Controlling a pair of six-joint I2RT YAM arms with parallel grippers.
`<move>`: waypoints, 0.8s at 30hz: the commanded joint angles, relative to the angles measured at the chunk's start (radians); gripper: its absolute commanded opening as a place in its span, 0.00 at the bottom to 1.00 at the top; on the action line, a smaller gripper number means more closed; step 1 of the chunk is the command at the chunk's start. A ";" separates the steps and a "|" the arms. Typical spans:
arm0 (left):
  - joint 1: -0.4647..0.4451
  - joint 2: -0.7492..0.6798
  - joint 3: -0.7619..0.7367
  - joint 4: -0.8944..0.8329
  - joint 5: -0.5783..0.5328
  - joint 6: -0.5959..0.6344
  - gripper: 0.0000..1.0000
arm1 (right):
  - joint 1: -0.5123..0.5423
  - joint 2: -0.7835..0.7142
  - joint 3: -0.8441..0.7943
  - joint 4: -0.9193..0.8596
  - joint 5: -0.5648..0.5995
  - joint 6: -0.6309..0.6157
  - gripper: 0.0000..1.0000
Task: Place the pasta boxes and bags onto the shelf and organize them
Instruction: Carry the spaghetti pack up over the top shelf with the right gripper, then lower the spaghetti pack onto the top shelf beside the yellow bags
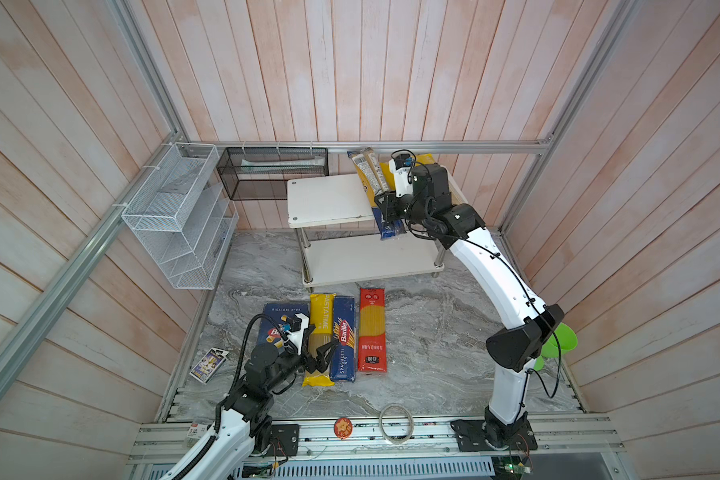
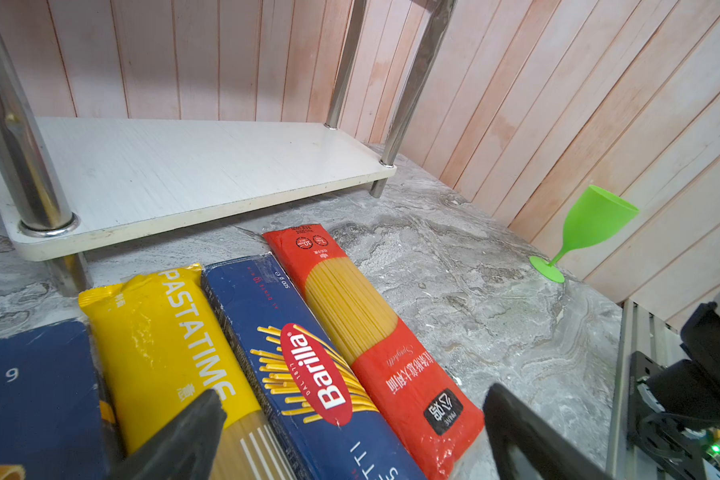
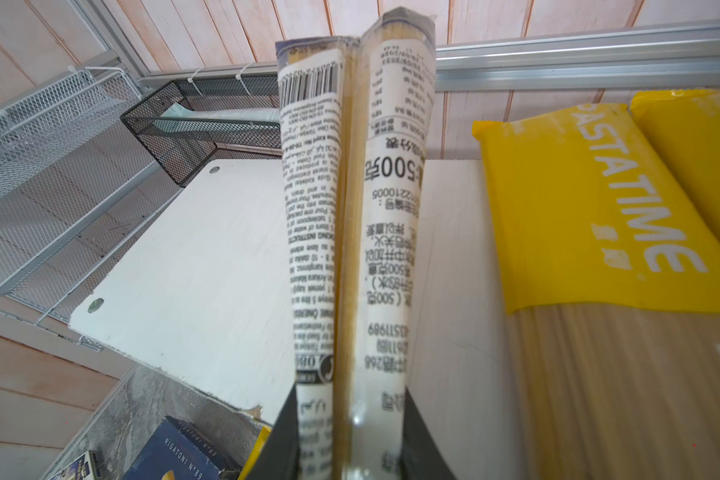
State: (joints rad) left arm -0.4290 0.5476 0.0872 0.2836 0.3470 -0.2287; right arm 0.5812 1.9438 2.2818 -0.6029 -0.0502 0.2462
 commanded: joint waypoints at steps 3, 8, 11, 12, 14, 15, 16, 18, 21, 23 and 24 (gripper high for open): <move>-0.006 -0.007 0.013 -0.003 -0.025 0.004 1.00 | -0.029 0.020 0.104 0.109 -0.006 0.008 0.10; -0.006 -0.006 0.013 -0.003 -0.018 0.006 1.00 | -0.034 0.061 0.144 0.114 -0.015 0.008 0.10; -0.005 -0.010 0.013 -0.003 -0.019 0.006 1.00 | -0.042 0.106 0.199 0.090 -0.019 0.014 0.12; -0.005 -0.010 0.013 -0.005 -0.020 0.005 1.00 | -0.044 0.118 0.216 0.082 -0.017 0.021 0.14; -0.006 -0.012 0.013 -0.006 -0.019 0.005 1.00 | -0.051 0.131 0.223 0.081 -0.022 0.029 0.16; -0.005 -0.013 0.013 -0.007 -0.020 0.005 1.00 | -0.052 0.136 0.222 0.084 -0.022 0.034 0.18; -0.006 -0.014 0.013 -0.008 -0.021 0.006 1.00 | -0.054 0.139 0.222 0.087 -0.020 0.037 0.19; -0.005 -0.019 0.012 -0.009 -0.020 0.005 0.99 | -0.056 0.144 0.222 0.089 -0.015 0.042 0.19; -0.006 -0.025 0.010 -0.009 -0.019 0.006 1.00 | -0.055 0.147 0.217 0.092 -0.010 0.052 0.27; -0.006 -0.027 0.010 -0.011 -0.019 0.005 1.00 | -0.055 0.146 0.214 0.095 -0.013 0.058 0.32; -0.006 -0.028 0.010 -0.010 -0.020 0.005 1.00 | -0.055 0.146 0.212 0.096 -0.014 0.061 0.33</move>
State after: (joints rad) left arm -0.4316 0.5297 0.0872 0.2764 0.3317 -0.2287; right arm 0.5369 2.0777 2.4619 -0.5991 -0.0723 0.2955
